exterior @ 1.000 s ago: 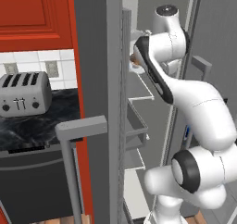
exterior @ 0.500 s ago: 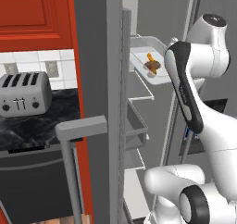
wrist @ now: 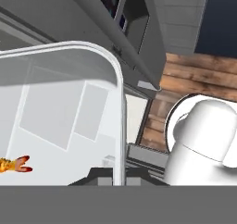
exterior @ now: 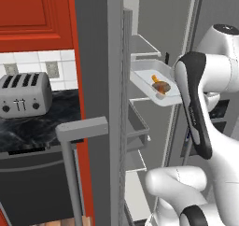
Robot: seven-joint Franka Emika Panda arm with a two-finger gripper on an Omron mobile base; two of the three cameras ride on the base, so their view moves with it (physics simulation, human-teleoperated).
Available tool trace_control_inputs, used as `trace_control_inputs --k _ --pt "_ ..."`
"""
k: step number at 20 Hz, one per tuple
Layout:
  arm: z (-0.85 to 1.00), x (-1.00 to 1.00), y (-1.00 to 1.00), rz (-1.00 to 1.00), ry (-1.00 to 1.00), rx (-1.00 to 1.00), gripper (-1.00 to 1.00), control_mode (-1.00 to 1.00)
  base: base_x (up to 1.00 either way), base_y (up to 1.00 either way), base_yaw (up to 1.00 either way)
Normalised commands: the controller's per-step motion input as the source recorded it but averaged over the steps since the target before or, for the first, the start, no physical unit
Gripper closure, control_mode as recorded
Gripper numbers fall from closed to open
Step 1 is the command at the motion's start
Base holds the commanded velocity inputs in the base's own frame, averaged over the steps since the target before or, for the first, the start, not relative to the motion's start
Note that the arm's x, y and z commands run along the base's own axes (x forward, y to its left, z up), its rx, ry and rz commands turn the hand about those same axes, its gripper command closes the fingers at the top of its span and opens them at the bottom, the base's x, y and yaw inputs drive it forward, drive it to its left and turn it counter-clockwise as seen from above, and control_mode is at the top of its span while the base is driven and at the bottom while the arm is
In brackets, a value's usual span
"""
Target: Place the tupperware containing the shrimp and mushroom meal in the microwave. Close the microwave door and press the start button to reheat the meal.
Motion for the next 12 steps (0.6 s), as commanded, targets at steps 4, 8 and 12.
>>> trace_control_inputs --k 4,8,12 --pt "0.0 -0.53 -0.04 -0.06 0.06 0.0 1.0 -1.0 0.0 0.0 0.0" --pt "0.0 -0.36 -0.09 -0.09 0.0 0.0 1.0 -1.0 0.0 0.0 0.0" --pt "0.0 -0.06 -0.01 -0.03 0.0 0.0 1.0 -1.0 0.0 0.0 0.0"
